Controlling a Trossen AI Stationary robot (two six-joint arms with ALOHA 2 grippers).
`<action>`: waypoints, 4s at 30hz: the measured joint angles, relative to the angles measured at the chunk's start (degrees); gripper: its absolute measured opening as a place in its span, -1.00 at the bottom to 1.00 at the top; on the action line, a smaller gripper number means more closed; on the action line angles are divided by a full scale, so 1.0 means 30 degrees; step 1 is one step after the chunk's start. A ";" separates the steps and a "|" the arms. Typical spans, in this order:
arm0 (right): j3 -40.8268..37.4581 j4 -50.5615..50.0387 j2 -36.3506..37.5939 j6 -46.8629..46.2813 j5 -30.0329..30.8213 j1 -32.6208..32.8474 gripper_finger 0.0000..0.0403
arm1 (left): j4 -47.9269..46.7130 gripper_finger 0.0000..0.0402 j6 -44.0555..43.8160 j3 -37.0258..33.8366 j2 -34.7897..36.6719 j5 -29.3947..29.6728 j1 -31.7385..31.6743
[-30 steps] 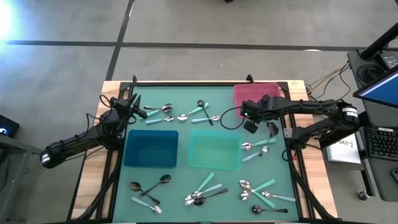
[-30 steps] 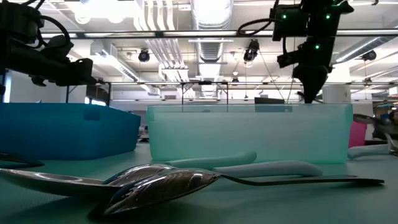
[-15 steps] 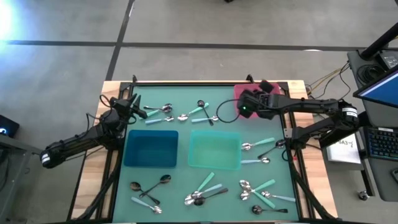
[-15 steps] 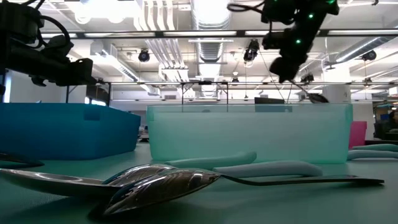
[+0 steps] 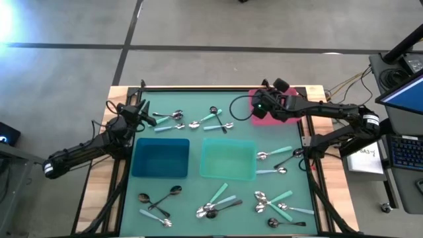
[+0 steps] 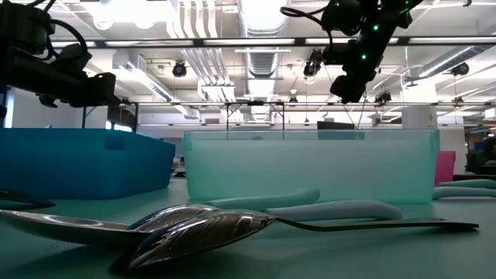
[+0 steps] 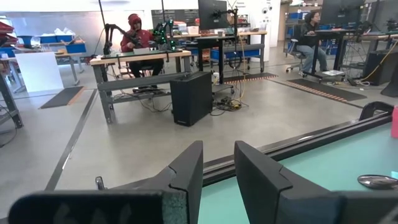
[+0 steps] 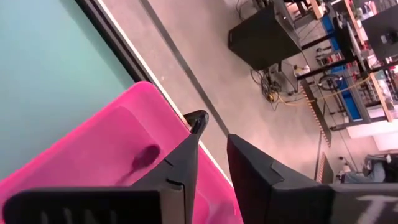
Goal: Sort silverware by color (type)
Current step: Put the black spoon into the pink bin, then put the green spoon into the blue bin
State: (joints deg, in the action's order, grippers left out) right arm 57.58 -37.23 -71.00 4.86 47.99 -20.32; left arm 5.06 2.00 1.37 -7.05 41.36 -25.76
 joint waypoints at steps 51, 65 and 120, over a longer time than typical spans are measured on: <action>-0.4243 -0.4581 -0.0153 -0.8347 -1.5031 0.9313 -0.38 | 0.0004 -0.62 0.0000 0.0000 0.0000 -0.0007 0.0000; -0.6406 -0.1756 -0.0153 -0.8124 -1.4987 0.9311 -0.41 | 0.0007 -0.62 0.0000 0.0000 0.0000 -0.0007 0.0000; -0.7775 0.2507 -0.0131 -0.9136 -1.3042 0.9260 -0.96 | 0.0766 -0.62 -0.1112 0.0007 -0.0341 -0.3564 -0.0007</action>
State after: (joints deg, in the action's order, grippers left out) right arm 34.26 -29.71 -71.40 -22.55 8.86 7.46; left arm 7.36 -1.34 1.39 -8.07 30.67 -25.78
